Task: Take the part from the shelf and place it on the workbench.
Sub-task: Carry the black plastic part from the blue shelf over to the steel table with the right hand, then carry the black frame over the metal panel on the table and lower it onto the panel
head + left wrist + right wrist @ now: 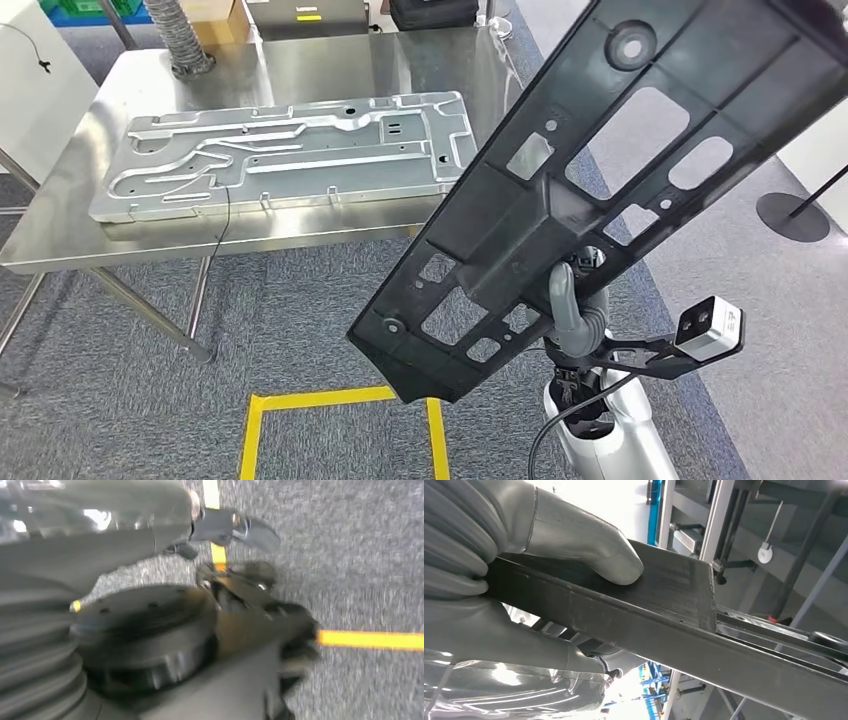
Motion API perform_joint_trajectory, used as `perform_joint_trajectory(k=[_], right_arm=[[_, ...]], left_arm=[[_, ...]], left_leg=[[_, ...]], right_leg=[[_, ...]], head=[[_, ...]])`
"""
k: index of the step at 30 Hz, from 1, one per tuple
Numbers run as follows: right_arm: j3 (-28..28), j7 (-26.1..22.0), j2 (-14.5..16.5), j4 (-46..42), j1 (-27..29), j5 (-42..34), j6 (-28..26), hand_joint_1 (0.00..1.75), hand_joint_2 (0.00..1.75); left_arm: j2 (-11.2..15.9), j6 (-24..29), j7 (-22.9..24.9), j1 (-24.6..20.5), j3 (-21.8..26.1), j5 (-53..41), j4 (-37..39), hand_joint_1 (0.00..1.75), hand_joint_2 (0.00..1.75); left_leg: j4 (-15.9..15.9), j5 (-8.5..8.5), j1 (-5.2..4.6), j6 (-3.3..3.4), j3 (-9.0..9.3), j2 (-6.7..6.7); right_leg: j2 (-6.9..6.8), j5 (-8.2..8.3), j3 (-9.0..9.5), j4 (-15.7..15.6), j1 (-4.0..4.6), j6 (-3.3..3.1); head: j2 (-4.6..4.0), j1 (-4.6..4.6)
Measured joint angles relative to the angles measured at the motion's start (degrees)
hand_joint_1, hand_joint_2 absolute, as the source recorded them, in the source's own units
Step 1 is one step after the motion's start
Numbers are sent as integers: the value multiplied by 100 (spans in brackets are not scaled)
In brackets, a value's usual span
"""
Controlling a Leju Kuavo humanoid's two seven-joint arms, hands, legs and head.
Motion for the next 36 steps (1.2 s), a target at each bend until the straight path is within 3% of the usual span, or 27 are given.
perform_joint_trajectory(k=[1, 3, 5, 9, 11, 13, 15, 16, 17, 19, 20, 21, 24, 25, 27, 29, 30, 31, 32, 35, 36], right_arm=[[0, 0, -3, 0, 8, 0, -2, 175, 175], [0, 0, -6, 0, 10, 0, -3, 175, 175], [0, 4, -6, 1, 1, 1, -5, 175, 175], [4, 25, -7, 1, -28, -3, -10, 175, 175], [5, 22, -8, 0, -34, -4, -10, 175, 175], [6, 18, -8, 0, 1, -3, -13, 175, 175], [7, 18, -9, 0, 53, -1, -13, 175, 175], [7, 18, -10, 0, 67, -1, -10, 175, 175], [7, 18, -10, 0, 73, 0, -6, 175, 175], [5, 21, -10, 0, 78, -1, 2, 175, 175], [4, 26, -10, -1, 81, 1, 4, 175, 175], [3, 30, -10, -5, 87, 3, 4, 175, 175], [2, 34, -10, -29, 89, 3, 6, 175, 175], [2, 33, -10, -37, 85, 2, 7, 175, 175], [2, 32, -10, -48, 87, 2, 8, 175, 175], [2, 33, -10, -48, 104, 0, 7, 175, 175], [2, 32, -10, -48, 116, 1, 7, 175, 175], [2, 28, -10, -48, 125, 1, 7, 175, 175], [2, 24, -10, -48, 131, 2, 7, 175, 175], [2, 10, -10, -49, 135, 11, 9, 175, 175], [0, 9, -11, -52, 135, 19, 10, 175, 175]], left_arm=[[0, 2, 0, 8, -4, 1, 0, 0, 175], [0, 4, 1, 14, -13, 8, 0, 0, 175], [0, 6, 4, 15, -18, 28, 0, 0, 175], [1, 11, 5, 15, -17, 77, 0, 0, 175], [1, 13, 1, 8, -17, 94, 0, 0, 175], [1, 14, -2, 12, -17, 102, 0, 0, 175], [0, 14, -2, 33, -17, 110, 0, 0, 175], [0, 15, -2, 41, -17, 114, 0, 0, 175], [-1, 16, -3, 45, -17, 116, 0, 0, 175], [-11, 19, -3, 48, -17, 120, 0, 0, 175], [-17, 19, -5, 47, -17, 124, 0, 0, 175], [-24, 20, -7, 46, -17, 128, 0, 0, 175], [-34, 22, -22, 28, -17, 136, 0, 0, 175], [-35, 25, -27, 17, -17, 136, 0, 0, 175], [-35, 28, -30, 6, -16, 136, 0, 0, 175], [-35, 31, -31, 22, -16, 137, 0, 0, 175], [-35, 34, -31, 33, -17, 137, 0, 0, 175], [-34, 39, -31, 41, -17, 137, 0, 0, 175], [-33, 49, -31, 45, -17, 136, 0, 0, 175], [-30, 79, -30, 66, -17, 137, 0, 0, 175], [-30, 83, -30, 72, -17, 137, 0, 0, 175]], left_leg=[[-160, 148, 4, -1, -28, 1], [-847, 699, 5, 9, 105, 10], [-1342, 984, -21, 70, 233, 19], [-1493, 999, -25, 256, 369, -2], [-1521, 963, -19, 314, 482, -10], [-1524, 897, -29, 344, 549, -15], [-1524, 804, -43, 351, 642, -25], [-1525, 751, -52, 350, 707, -30], [-1526, 693, -63, 346, 783, -33], [-1528, 573, -83, 321, 918, -41], [-1533, 516, -88, 296, 969, -47], [-1528, 480, -91, 266, 1019, -53], [-1417, 482, -90, 163, 1098, -51], [-1251, 491, -85, 136, 1024, -42], [-639, 380, -59, 79, 650, -23], [-59, 53, -26, 21, 163, -17], [43, -88, -12, 1, -5, -14], [-19, -126, -2, -11, -93, -12], [-242, -8, 4, -20, -104, -9], [-1214, 972, -5, 12, 14, 9], [-1381, 1196, -16, 48, 33, 13]], right_leg=[[6, -44, 56, 0, -3, 11], [7, -142, 185, 4, -5, 51], [16, -228, 264, -7, 5, 120], [14, -264, 317, 123, 8, 274], [6, -378, 87, 546, -10, 306], [5, -625, -396, 1225, -17, 324], [4, -780, -782, 1548, -18, 333], [4, -709, -849, 1445, -17, 323], [4, -507, -834, 1174, -10, 292], [8, 96, -711, 491, 34, 192], [14, 294, -654, 266, 62, 153], [22, 394, -618, 145, 84, 119], [33, 336, -434, 41, 77, 34], [28, 315, -351, 7, 60, 7], [18, 249, -213, -36, 35, -22], [21, 138, -100, -39, 26, -27], [27, 76, -30, -39, 22, -21], [33, 12, 49, -39, 16, -11], [38, -57, 140, -39, 8, 5], [44, -273, 358, -20, 9, 84], [49, -331, 393, -26, 18, 121]], head=[[-1, 0], [-2, 1], [-1, 1], [-1, 1], [0, 1], [0, 1], [0, 1], [1, 1], [0, 1], [-1, 1], [-1, 1], [-1, 1], [0, 2], [0, 1], [-1, 1], [-1, 1], [-1, 1], [-1, 1], [-1, 1], [-1, 1], [0, 1]])
